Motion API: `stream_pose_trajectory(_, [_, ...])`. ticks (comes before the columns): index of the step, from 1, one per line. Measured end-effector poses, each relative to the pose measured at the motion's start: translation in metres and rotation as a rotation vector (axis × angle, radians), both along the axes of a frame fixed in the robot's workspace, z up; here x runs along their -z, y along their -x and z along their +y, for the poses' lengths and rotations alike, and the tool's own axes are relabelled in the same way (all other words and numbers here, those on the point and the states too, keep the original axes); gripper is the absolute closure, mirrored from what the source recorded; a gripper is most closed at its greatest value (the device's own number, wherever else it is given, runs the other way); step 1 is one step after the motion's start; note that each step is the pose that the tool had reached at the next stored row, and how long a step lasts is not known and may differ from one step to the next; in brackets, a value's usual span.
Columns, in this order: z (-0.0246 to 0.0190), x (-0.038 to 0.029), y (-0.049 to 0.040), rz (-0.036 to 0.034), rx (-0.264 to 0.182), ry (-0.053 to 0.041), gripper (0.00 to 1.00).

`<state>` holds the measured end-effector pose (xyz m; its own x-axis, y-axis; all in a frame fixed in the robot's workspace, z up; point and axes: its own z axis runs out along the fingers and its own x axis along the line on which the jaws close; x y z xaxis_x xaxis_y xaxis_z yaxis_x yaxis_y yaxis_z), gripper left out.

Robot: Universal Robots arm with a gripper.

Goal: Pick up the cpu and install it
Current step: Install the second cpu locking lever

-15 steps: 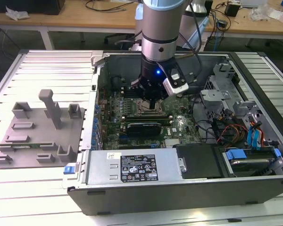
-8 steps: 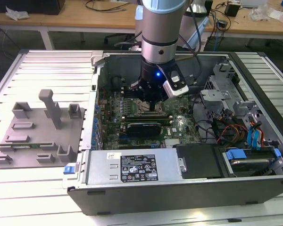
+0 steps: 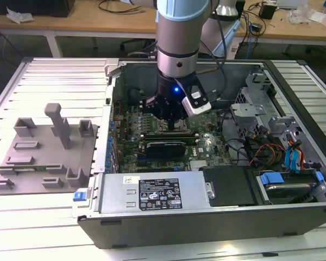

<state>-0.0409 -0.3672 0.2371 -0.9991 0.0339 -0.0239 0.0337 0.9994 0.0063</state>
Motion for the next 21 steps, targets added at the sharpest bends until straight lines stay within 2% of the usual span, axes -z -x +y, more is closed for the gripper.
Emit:
stream_pose_trajectory(4, [0.0001, 0.0063, 0.0014, -0.0001, -0.054, -0.0059, 0.89])
stream_pose_trajectory(7, [0.0002, 0.0104, 0.0114, -0.0001, -0.057, -0.0088, 0.89])
stream_pose_trajectory(10, [0.0007, 0.0168, 0.016, 0.0001, -0.089, -0.0102, 0.89])
stream_pose_trajectory(12, [0.0007, 0.0199, 0.0217, -0.0004, -0.092, -0.0228, 0.89])
stream_pose_trajectory(16, [0.0, 0.0213, 0.0218, -0.0007, -0.092, -0.0296, 0.89])
stream_pose_trajectory(21, [-0.0038, 0.0231, 0.022, -0.0012, -0.092, -0.0368, 0.89])
